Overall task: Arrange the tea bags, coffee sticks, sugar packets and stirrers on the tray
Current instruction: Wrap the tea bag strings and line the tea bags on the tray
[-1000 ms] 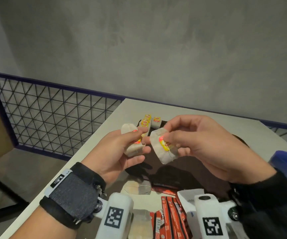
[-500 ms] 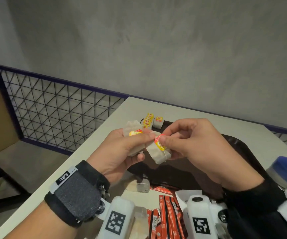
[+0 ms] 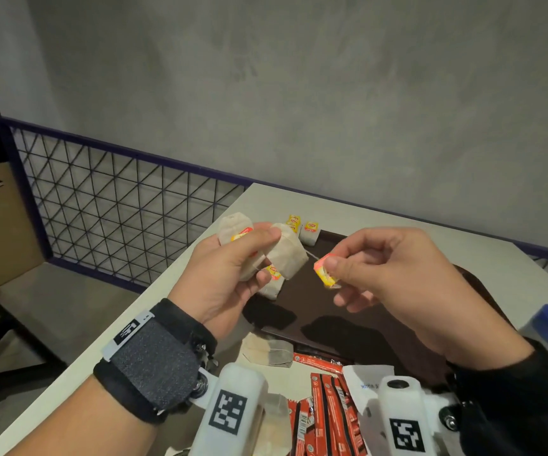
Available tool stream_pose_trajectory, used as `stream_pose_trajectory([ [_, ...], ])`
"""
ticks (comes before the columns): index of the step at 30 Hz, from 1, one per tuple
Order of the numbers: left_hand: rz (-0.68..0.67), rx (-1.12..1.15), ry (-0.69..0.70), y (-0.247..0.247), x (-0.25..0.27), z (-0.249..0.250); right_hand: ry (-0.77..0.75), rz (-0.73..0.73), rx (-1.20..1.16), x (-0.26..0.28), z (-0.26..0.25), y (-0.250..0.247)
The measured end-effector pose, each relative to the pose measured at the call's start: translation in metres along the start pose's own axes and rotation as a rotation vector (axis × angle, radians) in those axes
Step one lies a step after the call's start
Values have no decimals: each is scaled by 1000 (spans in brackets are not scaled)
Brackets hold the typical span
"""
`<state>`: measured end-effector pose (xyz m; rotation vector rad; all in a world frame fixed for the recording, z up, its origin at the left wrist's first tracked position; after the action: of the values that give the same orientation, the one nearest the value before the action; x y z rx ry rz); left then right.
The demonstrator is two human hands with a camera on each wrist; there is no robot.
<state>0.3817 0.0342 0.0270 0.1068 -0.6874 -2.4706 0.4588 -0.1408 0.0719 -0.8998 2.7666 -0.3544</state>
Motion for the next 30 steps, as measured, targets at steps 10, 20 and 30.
stream_pose_trajectory([
  [10, -58, 262, 3, -2, 6, 19, 238, -10, -151, -6, 17, 2],
  [20, -286, 122, -31, 7, 14, 10, 247, -89, -216, -2, 26, 23],
  [30, -339, -49, 4, 7, 11, 5, 17, -98, -346, 4, 4, 20],
])
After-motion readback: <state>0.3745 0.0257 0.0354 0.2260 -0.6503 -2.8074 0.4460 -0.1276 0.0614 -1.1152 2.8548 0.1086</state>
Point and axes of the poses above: each hand's wrist, its own x-axis away from the middle knuckle, its own y-axis out of the palm, z = x × y, the point moved 2 cm from there along -x, towards the middle knuckle, and after that the axes turned 6 degrees about -x, right-handed, at the moved point
